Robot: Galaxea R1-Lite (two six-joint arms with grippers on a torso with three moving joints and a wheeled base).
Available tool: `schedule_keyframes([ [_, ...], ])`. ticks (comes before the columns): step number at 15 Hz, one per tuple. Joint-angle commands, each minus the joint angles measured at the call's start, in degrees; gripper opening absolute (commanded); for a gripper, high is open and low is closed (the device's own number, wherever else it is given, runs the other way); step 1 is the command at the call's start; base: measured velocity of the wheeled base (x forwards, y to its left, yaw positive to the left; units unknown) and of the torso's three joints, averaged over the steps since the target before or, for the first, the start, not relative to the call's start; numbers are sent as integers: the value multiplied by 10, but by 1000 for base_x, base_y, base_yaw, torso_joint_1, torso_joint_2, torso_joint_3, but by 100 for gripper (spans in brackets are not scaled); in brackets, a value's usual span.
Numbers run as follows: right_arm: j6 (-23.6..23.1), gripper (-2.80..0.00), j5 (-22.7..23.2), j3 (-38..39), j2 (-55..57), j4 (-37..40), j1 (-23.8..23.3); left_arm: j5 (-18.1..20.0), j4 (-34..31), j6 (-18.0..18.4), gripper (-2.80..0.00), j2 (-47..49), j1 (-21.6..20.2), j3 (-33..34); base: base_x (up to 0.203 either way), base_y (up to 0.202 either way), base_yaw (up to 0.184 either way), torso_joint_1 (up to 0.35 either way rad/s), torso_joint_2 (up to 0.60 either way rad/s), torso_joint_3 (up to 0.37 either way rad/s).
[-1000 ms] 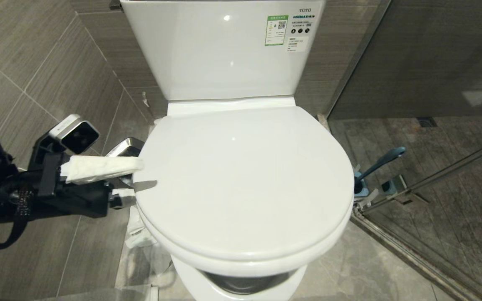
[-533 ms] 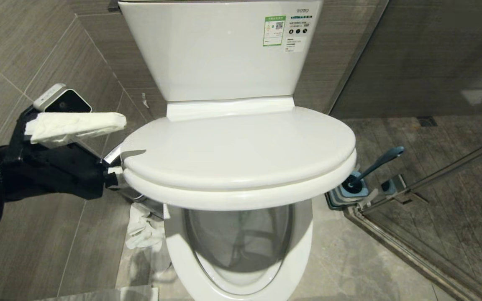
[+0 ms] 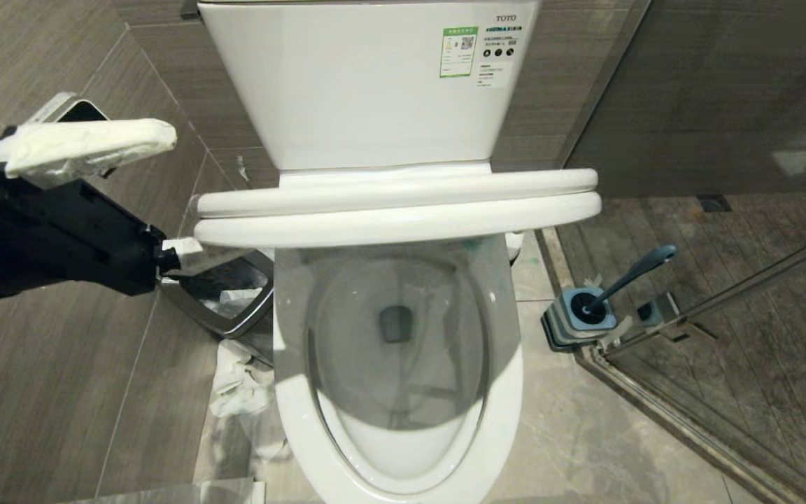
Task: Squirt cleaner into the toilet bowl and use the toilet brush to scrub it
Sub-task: Use the left hand to lift the toilet lid slightly
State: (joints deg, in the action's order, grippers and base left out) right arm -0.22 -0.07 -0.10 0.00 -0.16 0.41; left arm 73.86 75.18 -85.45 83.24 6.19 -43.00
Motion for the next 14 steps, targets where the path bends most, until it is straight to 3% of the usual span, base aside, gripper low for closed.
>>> schedule_keyframes([
  [1,0,-280,0,0,0,0,0,3,30,-40,0,1,0,-18,0,0,0,0,0,0],
  [5,0,-280,0,0,0,0,0,-2,41,-76,0,10,0,-74,0,0,0,0,0,0],
  [14,0,-280,0,0,0,0,0,-53,46,-65,0,96,0,-247,0,0,0,0,0,0],
])
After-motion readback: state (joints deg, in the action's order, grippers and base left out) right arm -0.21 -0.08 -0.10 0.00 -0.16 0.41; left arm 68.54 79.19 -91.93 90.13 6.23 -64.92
